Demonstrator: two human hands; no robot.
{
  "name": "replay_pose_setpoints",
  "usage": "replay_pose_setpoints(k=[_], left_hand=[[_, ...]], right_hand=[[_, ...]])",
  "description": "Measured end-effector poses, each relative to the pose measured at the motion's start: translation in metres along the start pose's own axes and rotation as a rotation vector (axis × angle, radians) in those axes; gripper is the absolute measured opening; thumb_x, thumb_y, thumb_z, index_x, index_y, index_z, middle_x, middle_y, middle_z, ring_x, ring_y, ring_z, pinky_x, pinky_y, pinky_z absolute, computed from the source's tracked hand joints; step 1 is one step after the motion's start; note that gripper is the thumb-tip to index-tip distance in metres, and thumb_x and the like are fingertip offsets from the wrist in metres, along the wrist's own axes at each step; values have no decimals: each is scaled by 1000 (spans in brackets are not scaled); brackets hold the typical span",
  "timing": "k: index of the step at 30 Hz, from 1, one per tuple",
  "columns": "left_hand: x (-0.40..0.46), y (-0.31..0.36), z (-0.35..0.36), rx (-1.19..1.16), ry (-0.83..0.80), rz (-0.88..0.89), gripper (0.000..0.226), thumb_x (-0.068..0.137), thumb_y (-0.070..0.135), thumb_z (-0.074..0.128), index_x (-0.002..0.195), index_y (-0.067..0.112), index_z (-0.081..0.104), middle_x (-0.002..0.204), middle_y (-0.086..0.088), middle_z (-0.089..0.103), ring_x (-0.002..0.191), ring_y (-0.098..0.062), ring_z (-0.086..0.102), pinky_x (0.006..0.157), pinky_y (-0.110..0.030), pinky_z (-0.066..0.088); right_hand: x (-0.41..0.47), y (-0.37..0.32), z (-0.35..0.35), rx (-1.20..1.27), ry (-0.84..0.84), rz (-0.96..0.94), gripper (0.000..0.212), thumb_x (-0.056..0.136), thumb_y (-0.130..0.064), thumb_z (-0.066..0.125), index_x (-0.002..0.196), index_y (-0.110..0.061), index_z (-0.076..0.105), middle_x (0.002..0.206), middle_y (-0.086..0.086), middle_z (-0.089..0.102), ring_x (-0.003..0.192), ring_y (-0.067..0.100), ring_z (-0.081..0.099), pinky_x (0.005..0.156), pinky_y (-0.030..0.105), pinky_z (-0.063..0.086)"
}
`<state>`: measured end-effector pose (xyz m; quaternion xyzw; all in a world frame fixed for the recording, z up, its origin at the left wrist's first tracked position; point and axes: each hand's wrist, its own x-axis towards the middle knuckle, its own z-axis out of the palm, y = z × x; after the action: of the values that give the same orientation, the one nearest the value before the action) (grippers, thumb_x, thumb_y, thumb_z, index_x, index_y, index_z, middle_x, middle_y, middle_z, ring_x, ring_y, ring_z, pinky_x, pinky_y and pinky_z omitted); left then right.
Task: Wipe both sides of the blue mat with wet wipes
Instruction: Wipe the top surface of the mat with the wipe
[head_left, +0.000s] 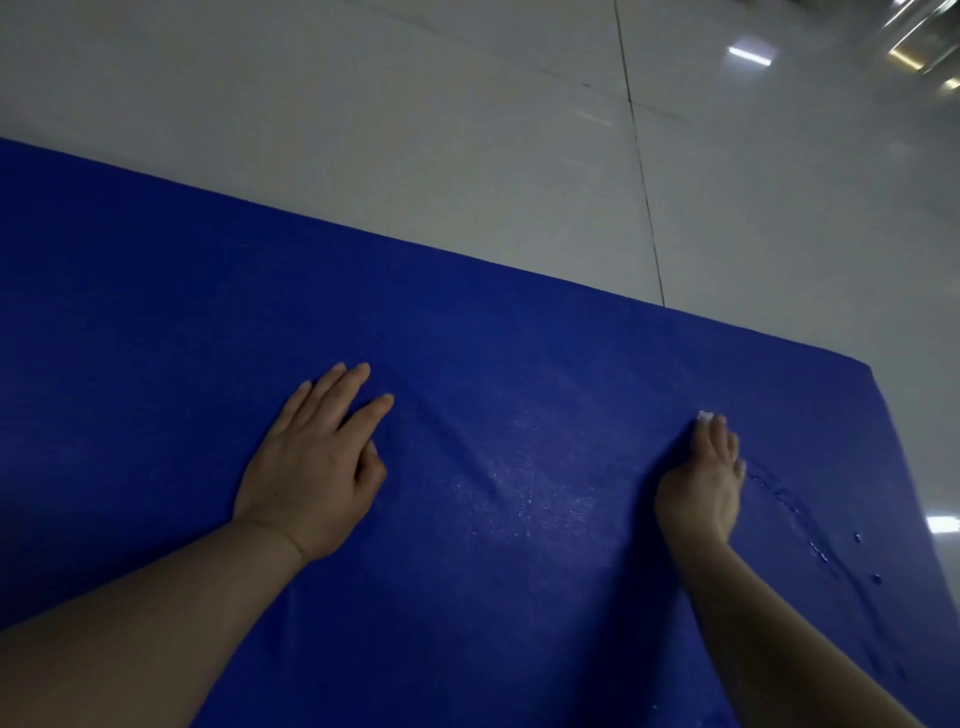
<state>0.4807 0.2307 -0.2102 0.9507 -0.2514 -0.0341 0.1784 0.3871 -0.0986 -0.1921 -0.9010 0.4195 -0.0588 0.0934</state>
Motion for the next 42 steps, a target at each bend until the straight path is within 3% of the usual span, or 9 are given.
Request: replay_pose_setpoints(k=[6,9,12,16,22,27,32,39,42], left_hand=[[-1,1,-2,0,8,4,54,90,30,28,131,10,57,149,-13,40,140,-25,32,118,-31,7],[0,0,0,-1,16,10,54,91,30,28,131,10,57,149,-12,40,140,-25,32,118,-33,9],[1,-1,2,5,25,21,54,91,30,28,131,10,57,149,-13,40,140,-27,32,117,-36,12],[-1,0,0,1,26,18,54,90,30,28,130,8,58,148,-14,41,139,-27,33,118,-31,8],[-2,-1,1,-6,24,28,52,92,28,29,130,7,57,148,-16,40,139,-29,33,119,-28,3],[-10,17,-9,64,13,-37,42,87,7,62,129,5,59,147,-17,41,138,-33,36,114,-50,22],[-65,59,2,5,-34,-39,53,75,4,75,126,8,62,145,-15,45,135,-30,40,114,-46,19],[-92,71,25,14,-12,-51,54,88,27,29,135,12,53,149,-12,40,138,-24,31,117,-37,6],[-91,70,24,-3,-27,-59,55,90,29,27,136,13,53,150,-11,39,139,-24,32,117,-35,4]], right_hand=[[-86,-42,29,121,-143,-670,85,63,25,31,143,-2,36,150,10,30,141,22,20,118,34,11],[-51,-8,13,87,-79,-401,87,64,29,38,145,-4,34,153,9,25,143,27,21,118,43,12],[-29,9,-1,6,-35,-74,79,76,23,34,148,-7,23,157,8,16,146,22,8,119,32,-1],[-63,-12,6,52,-127,-273,76,81,22,32,149,-8,17,154,-5,7,141,6,-1,115,20,-7],[-61,-10,8,78,-125,-287,71,83,17,33,148,-7,21,149,-10,5,140,4,0,112,12,-11],[-62,-12,9,61,-163,-275,72,83,15,33,150,-8,16,156,-4,7,145,11,-1,112,15,-15],[-62,-11,13,82,-128,-277,69,85,12,34,149,-6,18,158,1,10,146,15,1,114,19,-12],[-62,-10,11,55,-122,-290,70,87,10,33,151,-9,12,159,0,6,146,14,1,113,18,-11],[-98,-30,5,130,-186,-530,66,81,9,27,146,-3,29,152,10,30,140,24,27,116,23,11]])
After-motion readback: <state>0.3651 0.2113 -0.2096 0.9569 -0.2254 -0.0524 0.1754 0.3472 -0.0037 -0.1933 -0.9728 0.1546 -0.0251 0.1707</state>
